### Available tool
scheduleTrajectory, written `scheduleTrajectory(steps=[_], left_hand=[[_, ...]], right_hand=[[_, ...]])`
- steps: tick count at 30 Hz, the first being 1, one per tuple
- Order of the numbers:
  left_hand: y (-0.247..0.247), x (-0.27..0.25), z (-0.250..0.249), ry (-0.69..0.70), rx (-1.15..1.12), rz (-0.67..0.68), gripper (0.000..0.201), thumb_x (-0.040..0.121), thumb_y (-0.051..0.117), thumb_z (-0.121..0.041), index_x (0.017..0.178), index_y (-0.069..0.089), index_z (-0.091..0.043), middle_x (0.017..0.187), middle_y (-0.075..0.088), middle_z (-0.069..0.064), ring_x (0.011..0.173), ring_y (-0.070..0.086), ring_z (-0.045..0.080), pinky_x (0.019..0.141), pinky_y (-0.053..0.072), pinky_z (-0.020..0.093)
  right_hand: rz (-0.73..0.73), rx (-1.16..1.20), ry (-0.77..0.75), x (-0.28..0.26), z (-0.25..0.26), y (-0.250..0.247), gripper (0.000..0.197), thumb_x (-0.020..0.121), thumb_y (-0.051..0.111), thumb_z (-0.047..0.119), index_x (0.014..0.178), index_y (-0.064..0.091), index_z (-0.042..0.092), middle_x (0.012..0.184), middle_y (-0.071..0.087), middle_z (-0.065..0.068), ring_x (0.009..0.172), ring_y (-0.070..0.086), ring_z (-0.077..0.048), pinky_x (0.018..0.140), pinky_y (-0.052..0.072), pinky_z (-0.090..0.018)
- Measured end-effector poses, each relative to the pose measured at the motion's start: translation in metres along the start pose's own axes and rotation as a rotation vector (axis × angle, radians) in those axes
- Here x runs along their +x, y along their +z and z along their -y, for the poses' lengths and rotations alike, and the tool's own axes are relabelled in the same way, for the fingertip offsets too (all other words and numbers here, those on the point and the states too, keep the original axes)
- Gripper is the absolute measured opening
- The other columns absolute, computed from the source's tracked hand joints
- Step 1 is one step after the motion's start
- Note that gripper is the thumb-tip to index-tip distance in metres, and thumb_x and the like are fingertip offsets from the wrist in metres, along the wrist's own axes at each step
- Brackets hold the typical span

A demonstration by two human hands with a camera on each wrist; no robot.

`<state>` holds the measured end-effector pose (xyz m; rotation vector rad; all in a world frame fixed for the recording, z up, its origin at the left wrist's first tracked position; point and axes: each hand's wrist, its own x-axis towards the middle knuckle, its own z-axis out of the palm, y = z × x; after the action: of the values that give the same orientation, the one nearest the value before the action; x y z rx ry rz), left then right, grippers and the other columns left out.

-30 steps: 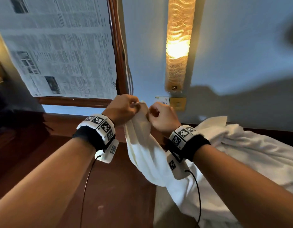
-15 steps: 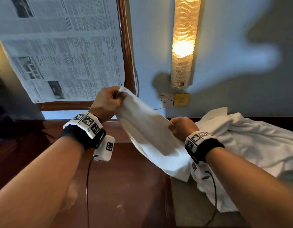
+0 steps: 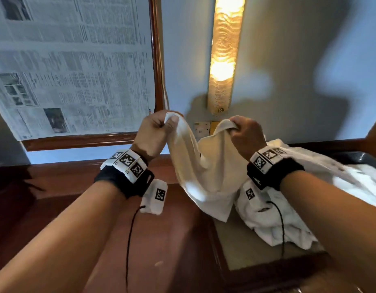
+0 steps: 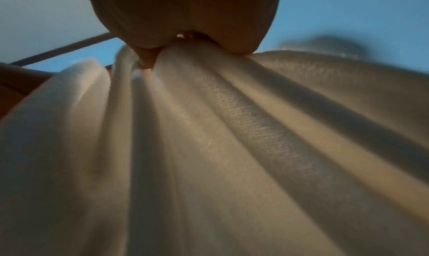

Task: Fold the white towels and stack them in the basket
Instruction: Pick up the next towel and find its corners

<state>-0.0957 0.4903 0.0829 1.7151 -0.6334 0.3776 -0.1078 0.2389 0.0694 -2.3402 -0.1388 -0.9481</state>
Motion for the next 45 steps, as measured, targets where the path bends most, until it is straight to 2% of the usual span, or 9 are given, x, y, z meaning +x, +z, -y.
scheduleTrajectory(steps=[5, 10, 16, 24, 27, 31, 36, 40, 45], left_hand=[[0.059, 0.004, -0.003, -0.116, -0.264, 0.134, 0.034, 0.106, 0.049, -0.028, 0.105, 0.07, -0.001, 0.101, 0.07, 0.003, 0.088, 0.065, 0.009, 0.078, 0.052, 0.029], [0.092, 0.0, -0.009, -0.225, -0.344, 0.28, 0.029, 0.103, 0.049, -0.04, 0.096, 0.068, -0.019, 0.081, 0.069, -0.006, 0.074, 0.063, 0.01, 0.068, 0.051, 0.025], [0.106, 0.018, -0.021, -0.128, -0.2, 0.243, 0.036, 0.106, 0.045, -0.033, 0.09, 0.065, -0.008, 0.076, 0.062, -0.001, 0.067, 0.056, 0.009, 0.068, 0.047, 0.029], [0.116, 0.038, -0.018, -0.194, -0.181, 0.145, 0.038, 0.106, 0.046, -0.033, 0.078, 0.062, -0.013, 0.069, 0.061, -0.002, 0.063, 0.056, 0.01, 0.067, 0.046, 0.031], [0.148, 0.034, -0.018, -0.206, -0.203, 0.144, 0.045, 0.101, 0.053, -0.041, 0.089, 0.068, -0.001, 0.083, 0.065, 0.009, 0.076, 0.059, 0.019, 0.076, 0.048, 0.038], [0.19, 0.024, -0.029, -0.242, -0.325, 0.087, 0.042, 0.097, 0.054, -0.051, 0.1, 0.076, -0.016, 0.098, 0.075, 0.002, 0.093, 0.068, 0.02, 0.09, 0.054, 0.04], [0.221, 0.006, -0.033, -0.242, -0.285, 0.13, 0.039, 0.103, 0.049, -0.046, 0.086, 0.071, -0.019, 0.084, 0.071, 0.001, 0.08, 0.063, 0.015, 0.079, 0.052, 0.04], [0.218, 0.002, -0.032, -0.193, -0.181, 0.05, 0.065, 0.084, 0.05, -0.07, 0.075, 0.06, -0.007, 0.076, 0.059, 0.002, 0.075, 0.051, 0.014, 0.073, 0.046, 0.044], [0.206, -0.005, -0.047, -0.199, -0.115, 0.068, 0.057, 0.091, 0.047, -0.059, 0.081, 0.061, -0.005, 0.076, 0.059, 0.005, 0.074, 0.053, 0.017, 0.075, 0.045, 0.04]], right_hand=[[0.033, 0.018, -0.198, 0.011, 0.046, -0.026, 0.029, 0.08, 0.054, 0.034, 0.057, 0.043, 0.021, 0.054, 0.041, 0.004, 0.058, 0.043, -0.023, 0.056, 0.031, -0.033], [-0.03, -0.057, -0.212, -0.006, 0.017, -0.048, 0.03, 0.084, 0.058, 0.039, 0.064, 0.049, 0.018, 0.054, 0.045, 0.001, 0.054, 0.042, -0.03, 0.054, 0.032, -0.032], [0.073, -0.256, -0.311, -0.049, -0.053, -0.047, 0.036, 0.09, 0.047, 0.055, 0.093, 0.054, 0.02, 0.062, 0.061, -0.013, 0.049, 0.057, -0.038, 0.045, 0.041, -0.034], [0.041, -0.125, 0.313, -0.066, -0.17, -0.094, 0.032, 0.089, 0.053, 0.033, 0.093, 0.073, 0.008, 0.094, 0.073, -0.016, 0.09, 0.066, -0.036, 0.075, 0.049, -0.038], [-0.007, 0.124, 0.196, -0.03, -0.128, -0.089, 0.03, 0.079, 0.047, 0.022, 0.091, 0.071, 0.007, 0.088, 0.069, -0.006, 0.087, 0.064, -0.027, 0.074, 0.042, -0.027], [0.11, 0.167, -0.043, 0.007, -0.076, -0.088, 0.016, 0.08, 0.056, 0.026, 0.074, 0.067, 0.016, 0.067, 0.065, 0.001, 0.069, 0.061, -0.022, 0.067, 0.048, -0.033], [0.084, 0.018, -0.095, 0.003, -0.081, -0.109, 0.043, 0.079, 0.06, 0.034, 0.05, 0.033, 0.018, 0.045, 0.027, 0.002, 0.057, 0.032, -0.028, 0.055, 0.027, -0.032], [0.182, 0.057, -0.151, -0.043, -0.119, -0.105, 0.034, 0.083, 0.072, 0.034, 0.063, 0.046, 0.025, 0.054, 0.046, 0.004, 0.054, 0.039, -0.018, 0.055, 0.029, -0.029], [0.334, -0.303, 0.014, -0.083, -0.21, -0.105, 0.018, 0.092, 0.058, 0.026, 0.083, 0.069, 0.015, 0.083, 0.068, -0.014, 0.077, 0.064, -0.037, 0.062, 0.042, -0.034]])
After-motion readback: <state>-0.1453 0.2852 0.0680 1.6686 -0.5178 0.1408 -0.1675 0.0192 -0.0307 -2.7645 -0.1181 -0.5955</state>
